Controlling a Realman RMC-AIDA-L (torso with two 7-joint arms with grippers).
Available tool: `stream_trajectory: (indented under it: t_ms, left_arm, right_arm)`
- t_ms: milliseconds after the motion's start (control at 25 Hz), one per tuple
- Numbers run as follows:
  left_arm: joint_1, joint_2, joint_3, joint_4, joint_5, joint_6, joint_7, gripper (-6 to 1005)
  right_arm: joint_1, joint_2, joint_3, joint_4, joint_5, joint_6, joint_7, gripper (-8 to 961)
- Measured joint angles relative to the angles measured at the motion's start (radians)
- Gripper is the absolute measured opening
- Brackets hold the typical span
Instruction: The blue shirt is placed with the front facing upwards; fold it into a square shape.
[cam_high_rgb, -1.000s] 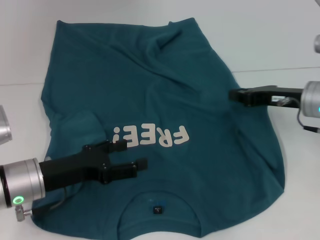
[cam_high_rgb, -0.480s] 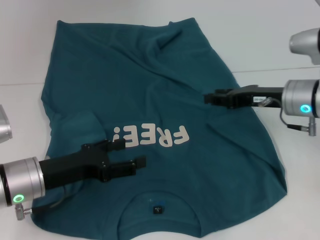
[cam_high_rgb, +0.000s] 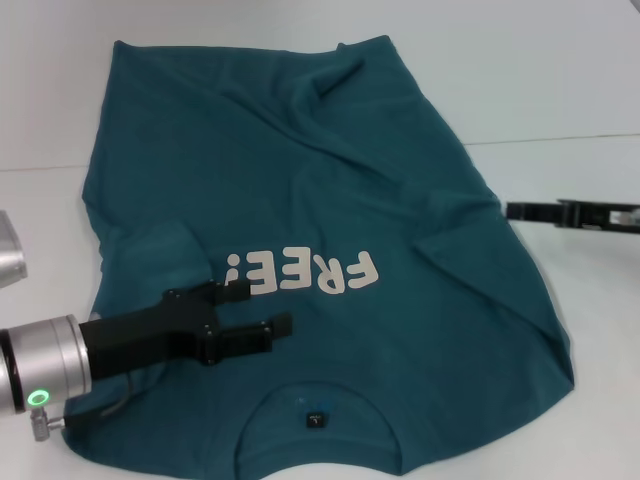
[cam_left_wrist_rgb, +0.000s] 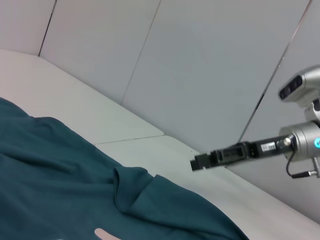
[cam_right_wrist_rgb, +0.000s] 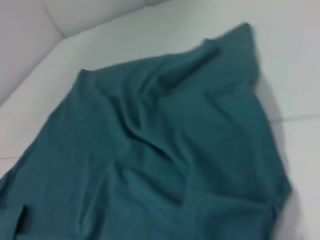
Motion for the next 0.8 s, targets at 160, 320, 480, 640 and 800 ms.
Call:
stream_trajectory:
  t_ms: [160, 320, 480, 640, 800]
  left_arm:
    - [0.000, 0.000, 0.001, 0.000, 0.000, 0.000, 0.000, 949]
    - [0.000, 0.000, 0.001, 0.000, 0.000, 0.000, 0.000, 950]
    - [0.002, 0.000, 0.001, 0.000, 0.000, 0.000, 0.000, 950]
    - [0.002, 0.000, 0.000, -0.002, 0.000, 0.000, 0.000, 949]
    - [0.003, 0.000, 0.000, -0.009, 0.000, 0.000, 0.000, 949]
  right_arm:
    - [-0.020, -0.010, -0.002, 0.016, -0.001, -0.026, 0.019, 718]
    - [-0.032, -0.008, 0.000, 0.017, -0.018, -0.039, 0.024, 712]
    - [-0.031, -0.001, 0.002, 0.030, -0.047, -0.035, 0.025, 701]
    - [-0.020, 0.003, 0.002, 0.050, -0.048, -0.026, 0.020, 688]
    - [-0.010, 0.011, 0.002, 0.050, -0.049, -0.026, 0.014, 679]
